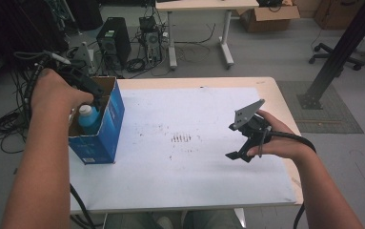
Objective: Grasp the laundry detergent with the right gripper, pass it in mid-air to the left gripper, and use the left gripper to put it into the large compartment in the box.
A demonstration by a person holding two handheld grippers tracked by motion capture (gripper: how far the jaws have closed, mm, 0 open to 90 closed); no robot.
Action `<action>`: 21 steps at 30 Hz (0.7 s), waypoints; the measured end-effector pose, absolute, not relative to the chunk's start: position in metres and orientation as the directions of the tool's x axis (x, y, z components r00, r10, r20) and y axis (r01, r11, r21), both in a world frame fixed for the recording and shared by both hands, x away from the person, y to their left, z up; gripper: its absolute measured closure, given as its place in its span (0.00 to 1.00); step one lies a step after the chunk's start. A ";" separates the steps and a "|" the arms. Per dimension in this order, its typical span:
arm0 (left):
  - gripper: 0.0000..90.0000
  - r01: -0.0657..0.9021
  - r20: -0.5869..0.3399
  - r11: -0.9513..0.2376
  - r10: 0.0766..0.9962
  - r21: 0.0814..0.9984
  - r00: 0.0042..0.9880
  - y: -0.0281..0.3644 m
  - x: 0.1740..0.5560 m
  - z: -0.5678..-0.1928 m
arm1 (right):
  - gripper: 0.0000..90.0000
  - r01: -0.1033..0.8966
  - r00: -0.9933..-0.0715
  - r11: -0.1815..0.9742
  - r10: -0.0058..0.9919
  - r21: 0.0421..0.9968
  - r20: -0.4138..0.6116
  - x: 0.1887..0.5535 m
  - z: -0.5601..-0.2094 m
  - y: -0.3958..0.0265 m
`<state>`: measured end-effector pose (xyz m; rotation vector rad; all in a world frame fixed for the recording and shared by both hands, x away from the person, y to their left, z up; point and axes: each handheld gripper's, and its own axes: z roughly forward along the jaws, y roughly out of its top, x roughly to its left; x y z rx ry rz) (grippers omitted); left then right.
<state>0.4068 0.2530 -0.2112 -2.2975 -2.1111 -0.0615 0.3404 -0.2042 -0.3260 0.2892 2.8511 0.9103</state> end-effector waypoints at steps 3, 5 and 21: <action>0.04 0.994 0.053 -0.107 0.993 0.013 0.107 0.246 0.403 -0.205 | 0.03 0.138 -0.973 0.798 0.221 0.586 -0.072 0.339 -0.324 -0.206; 0.02 0.993 0.061 -0.120 0.991 0.018 0.118 0.241 0.401 -0.200 | 0.03 0.139 -0.972 0.797 0.223 0.588 -0.072 0.337 -0.323 -0.207; 0.00 0.888 0.087 -0.458 0.887 0.036 0.454 0.189 0.389 -0.159 | 0.03 0.127 -0.968 0.807 0.228 0.576 -0.105 0.338 -0.305 -0.215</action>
